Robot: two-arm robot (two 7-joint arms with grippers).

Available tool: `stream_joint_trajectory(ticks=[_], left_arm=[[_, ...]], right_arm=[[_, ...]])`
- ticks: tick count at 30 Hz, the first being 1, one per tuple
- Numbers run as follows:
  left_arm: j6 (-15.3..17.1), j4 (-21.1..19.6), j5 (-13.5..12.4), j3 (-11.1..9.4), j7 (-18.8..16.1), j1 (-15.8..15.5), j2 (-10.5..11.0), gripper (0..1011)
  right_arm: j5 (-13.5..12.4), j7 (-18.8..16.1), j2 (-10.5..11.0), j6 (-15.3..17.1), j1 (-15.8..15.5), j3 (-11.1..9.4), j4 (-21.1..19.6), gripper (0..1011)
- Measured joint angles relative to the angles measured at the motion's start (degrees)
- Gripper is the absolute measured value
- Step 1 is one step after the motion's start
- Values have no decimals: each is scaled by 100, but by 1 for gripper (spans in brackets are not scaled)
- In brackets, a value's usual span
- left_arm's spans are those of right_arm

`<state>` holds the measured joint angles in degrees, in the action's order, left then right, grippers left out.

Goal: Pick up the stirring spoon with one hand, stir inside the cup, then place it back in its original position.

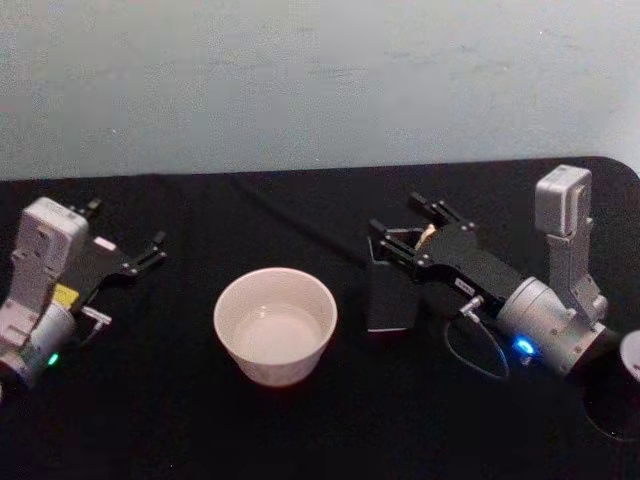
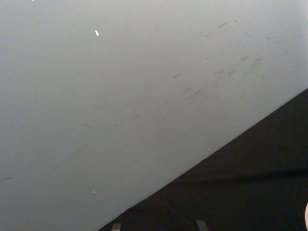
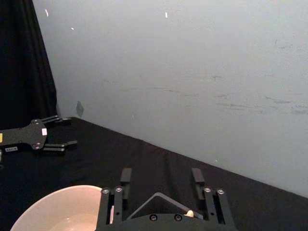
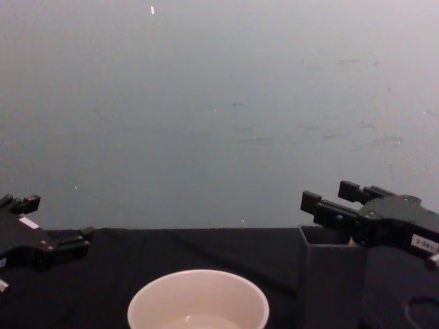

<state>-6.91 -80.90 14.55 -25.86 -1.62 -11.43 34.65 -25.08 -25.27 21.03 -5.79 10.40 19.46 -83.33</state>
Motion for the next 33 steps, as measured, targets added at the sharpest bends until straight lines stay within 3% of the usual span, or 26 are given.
stream_joint_trajectory(ticks=[9, 14, 16, 23, 26, 33], left_arm=[[0, 0, 0, 0, 0, 0, 0, 1002], [0, 0, 0, 0, 0, 0, 0, 1001], [0, 0, 0, 0, 0, 0, 0, 1001], [0, 0, 0, 0, 0, 0, 0, 1001], [0, 0, 0, 0, 0, 0, 0, 1001], [0, 0, 0, 0, 0, 0, 0, 1001]], right_arm=[[-5, -3, 0, -2, 0, 0, 0, 1003], [-64, 2, -62, -228, 68, -129, -83, 1000], [-48, 192, -155, -425, 119, -300, -147, 1000], [441, 862, -254, -527, 117, -572, -51, 1000], [729, 1166, -249, -289, 21, -618, 77, 1000], [942, 1240, -266, 71, -162, -592, 232, 1000]])
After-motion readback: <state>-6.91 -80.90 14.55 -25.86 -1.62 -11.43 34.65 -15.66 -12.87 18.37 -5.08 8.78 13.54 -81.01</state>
